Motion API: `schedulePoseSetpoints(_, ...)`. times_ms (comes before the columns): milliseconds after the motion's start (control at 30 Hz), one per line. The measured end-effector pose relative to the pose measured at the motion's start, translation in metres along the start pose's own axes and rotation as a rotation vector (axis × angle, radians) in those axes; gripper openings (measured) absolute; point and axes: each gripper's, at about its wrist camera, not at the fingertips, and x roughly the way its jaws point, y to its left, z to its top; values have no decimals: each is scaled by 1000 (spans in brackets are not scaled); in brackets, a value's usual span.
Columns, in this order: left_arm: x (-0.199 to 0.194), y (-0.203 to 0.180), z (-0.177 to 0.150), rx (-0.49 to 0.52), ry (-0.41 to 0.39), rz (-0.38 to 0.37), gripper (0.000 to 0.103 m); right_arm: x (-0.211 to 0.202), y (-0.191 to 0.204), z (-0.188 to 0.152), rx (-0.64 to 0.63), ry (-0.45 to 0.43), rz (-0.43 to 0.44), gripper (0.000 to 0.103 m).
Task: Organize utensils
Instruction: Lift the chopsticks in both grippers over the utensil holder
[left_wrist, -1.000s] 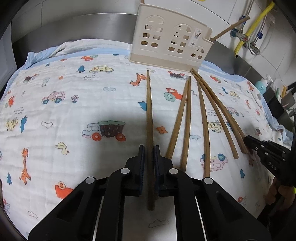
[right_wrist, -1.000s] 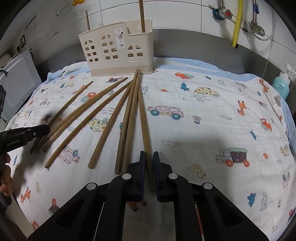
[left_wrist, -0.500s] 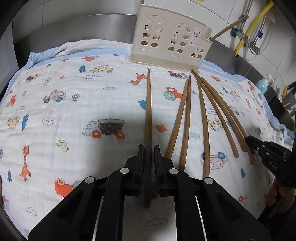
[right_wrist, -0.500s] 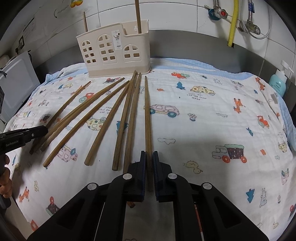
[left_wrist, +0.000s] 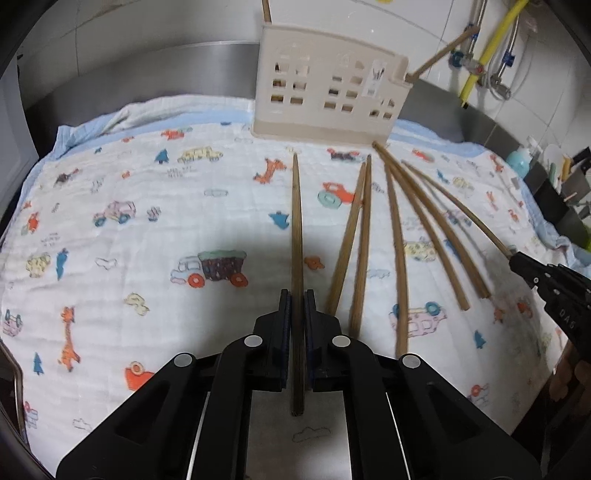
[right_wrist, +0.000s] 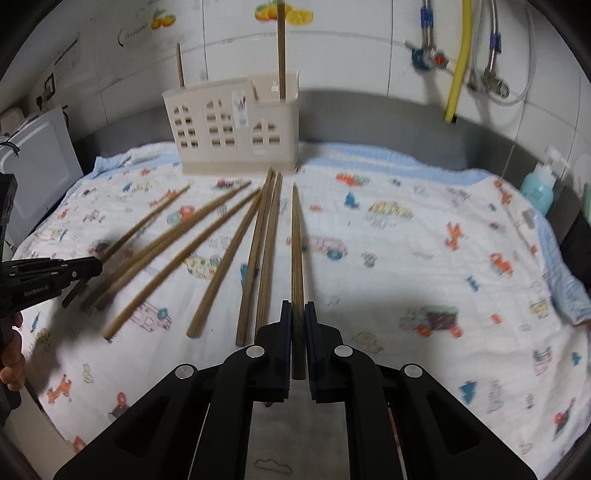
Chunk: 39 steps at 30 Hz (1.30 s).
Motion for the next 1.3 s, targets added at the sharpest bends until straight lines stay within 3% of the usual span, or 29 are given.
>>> schedulePoseSetpoints(467, -54, -4, 40, 62, -171, -52, 6, -68, 11, 76, -50, -197, 46, 7)
schedulePoseSetpoints(967, -62, -5, 93, 107, -209, -75, 6, -106, 32, 188, -144, -259, 150, 7)
schedulePoseSetpoints(1133, -68, -10, 113, 143, -227, -69, 6, -107, 34, 230, -160, -273, 107, 7)
schedulePoseSetpoints(1300, -82, -14, 132, 172, -261, -60, 6, -83, 35, 256, -171, -230, 69, 7)
